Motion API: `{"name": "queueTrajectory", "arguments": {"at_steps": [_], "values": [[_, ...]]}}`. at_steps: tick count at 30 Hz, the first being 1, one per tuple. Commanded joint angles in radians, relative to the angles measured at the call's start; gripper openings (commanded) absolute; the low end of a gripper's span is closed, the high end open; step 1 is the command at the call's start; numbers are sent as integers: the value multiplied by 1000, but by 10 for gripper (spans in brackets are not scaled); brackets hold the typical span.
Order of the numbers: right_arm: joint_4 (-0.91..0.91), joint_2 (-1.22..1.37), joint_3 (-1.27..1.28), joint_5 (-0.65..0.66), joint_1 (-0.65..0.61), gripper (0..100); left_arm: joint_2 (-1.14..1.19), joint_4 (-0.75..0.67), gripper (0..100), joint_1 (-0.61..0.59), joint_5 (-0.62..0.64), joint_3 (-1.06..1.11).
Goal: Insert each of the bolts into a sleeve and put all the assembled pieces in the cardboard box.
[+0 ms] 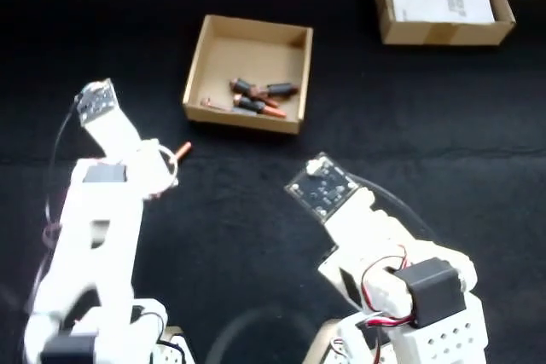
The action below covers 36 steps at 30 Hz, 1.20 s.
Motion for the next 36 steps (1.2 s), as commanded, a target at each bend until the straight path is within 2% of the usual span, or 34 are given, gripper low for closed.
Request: {"name": "queueTrajectory", "arguments": {"at_steps": [1, 13, 20, 24, 28, 32, 36], "values": [[-8, -12, -2, -5, 15, 8, 194, 5, 9, 16, 49, -143], [-8, -12, -8, -6, 24, 8, 677, 6, 9, 10, 71, -438], [-8, -12, -10, -8, 25, 8, 825, 117, 9, -44, 138, -685], [-7, -12, -8, -8, 25, 8, 926, 121, 9, -125, 144, -812], [-5, -12, -5, -8, 25, 8, 1012, 127, 9, -189, 203, -951], [-8, -12, -1, -5, 25, 8, 1066, 147, 9, -194, 203, -1035], [-8, -12, -1, -3, 21, 8, 1067, 273, 10, -174, 209, -1115]]}}
